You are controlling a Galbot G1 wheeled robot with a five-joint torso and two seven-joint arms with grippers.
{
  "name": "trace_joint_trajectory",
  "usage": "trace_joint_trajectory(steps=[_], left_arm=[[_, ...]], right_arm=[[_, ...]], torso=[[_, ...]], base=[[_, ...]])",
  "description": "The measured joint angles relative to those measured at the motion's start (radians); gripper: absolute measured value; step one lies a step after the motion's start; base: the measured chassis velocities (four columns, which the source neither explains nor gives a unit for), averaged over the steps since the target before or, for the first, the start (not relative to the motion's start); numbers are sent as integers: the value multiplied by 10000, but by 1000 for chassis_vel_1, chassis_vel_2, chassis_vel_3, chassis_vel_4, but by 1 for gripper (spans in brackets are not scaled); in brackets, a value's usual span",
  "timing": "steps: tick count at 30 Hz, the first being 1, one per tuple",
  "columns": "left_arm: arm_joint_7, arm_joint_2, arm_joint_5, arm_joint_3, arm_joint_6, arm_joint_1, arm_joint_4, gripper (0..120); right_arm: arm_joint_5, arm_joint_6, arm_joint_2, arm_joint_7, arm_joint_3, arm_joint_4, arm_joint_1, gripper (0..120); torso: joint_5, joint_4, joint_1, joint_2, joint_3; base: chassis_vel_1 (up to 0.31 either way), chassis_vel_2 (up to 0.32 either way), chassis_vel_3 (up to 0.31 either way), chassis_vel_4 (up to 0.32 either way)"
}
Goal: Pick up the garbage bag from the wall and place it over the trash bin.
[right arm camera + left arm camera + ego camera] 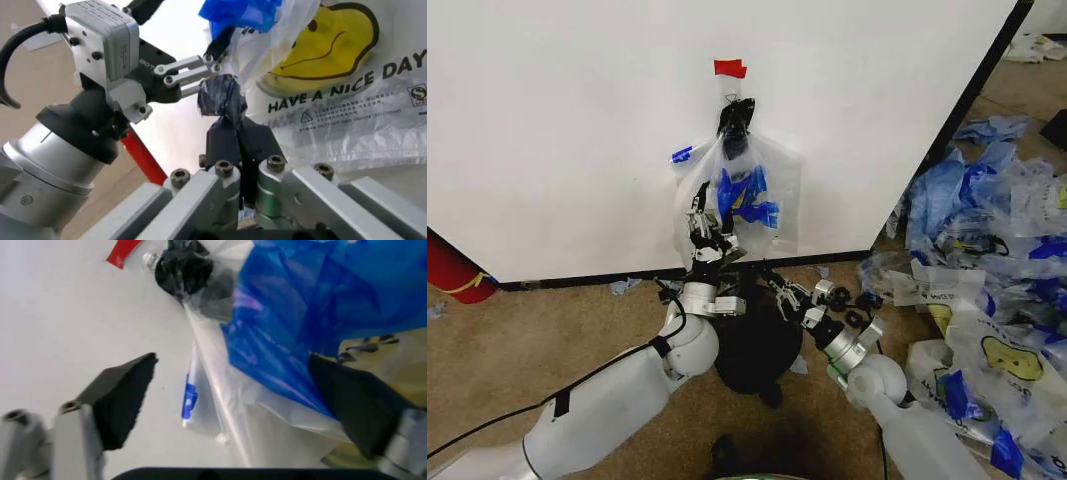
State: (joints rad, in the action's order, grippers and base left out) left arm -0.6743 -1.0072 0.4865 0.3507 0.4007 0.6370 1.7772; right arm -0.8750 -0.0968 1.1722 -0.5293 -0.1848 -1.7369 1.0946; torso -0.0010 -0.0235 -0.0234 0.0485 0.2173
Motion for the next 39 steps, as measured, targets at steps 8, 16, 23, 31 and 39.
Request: trace_joint_trajectory(steps=[8,16,23,31,39], left_arm=[[233,75,26,-174,-279,86,35,54],[298,115,46,-201,-528,132,31,26],[328,110,91,-261,-692,155,-53,0],[180,42,197,-230,-692,149,-163,0],[64,-12,226,-110,-640,99,-261,30]], right_arm=[[-4,0,21,6,-9,-54,40,0],[-26,-2,63,10,-18,-73,40,0],[-110,-40,81,13,-15,-74,21,0],[-179,-82,55,11,-19,-69,7,0],[-261,-104,54,-22,-20,-50,-20,0]], torso=[[0,-1,0,0,0],[0,0,0,0,0],[0,-1,0,0,0],[0,-1,0,0,0],[0,-1,0,0,0]], base=[[0,0,0,0],[0,0,0,0],[0,0,0,0],[0,0,0,0],[0,0,0,0]])
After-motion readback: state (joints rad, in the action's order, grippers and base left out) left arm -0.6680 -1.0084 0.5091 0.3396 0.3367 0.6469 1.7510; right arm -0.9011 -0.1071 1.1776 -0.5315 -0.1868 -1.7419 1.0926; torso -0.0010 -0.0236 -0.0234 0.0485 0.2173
